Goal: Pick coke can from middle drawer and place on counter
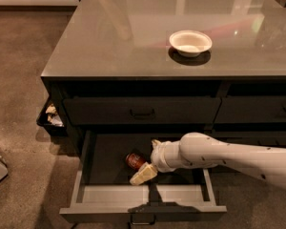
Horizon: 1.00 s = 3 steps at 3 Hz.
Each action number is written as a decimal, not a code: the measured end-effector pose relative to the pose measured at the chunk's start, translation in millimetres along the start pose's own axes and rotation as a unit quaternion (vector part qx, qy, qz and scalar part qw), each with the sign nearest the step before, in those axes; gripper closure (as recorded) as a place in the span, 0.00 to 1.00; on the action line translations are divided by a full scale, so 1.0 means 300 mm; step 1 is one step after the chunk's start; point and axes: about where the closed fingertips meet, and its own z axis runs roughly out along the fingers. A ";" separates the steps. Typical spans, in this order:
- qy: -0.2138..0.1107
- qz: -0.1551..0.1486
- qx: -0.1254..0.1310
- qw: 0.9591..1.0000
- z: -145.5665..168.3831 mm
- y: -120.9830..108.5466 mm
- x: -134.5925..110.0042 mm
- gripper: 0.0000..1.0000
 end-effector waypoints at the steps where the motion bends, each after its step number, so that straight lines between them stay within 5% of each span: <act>1: 0.000 0.000 0.000 1.000 0.000 0.000 0.000 0.00; 3: 0.003 -0.007 0.014 1.000 0.116 -0.071 0.030 0.00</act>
Offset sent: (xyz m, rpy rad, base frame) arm 0.0096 0.0006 -0.0088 -0.0120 -0.0220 -0.0327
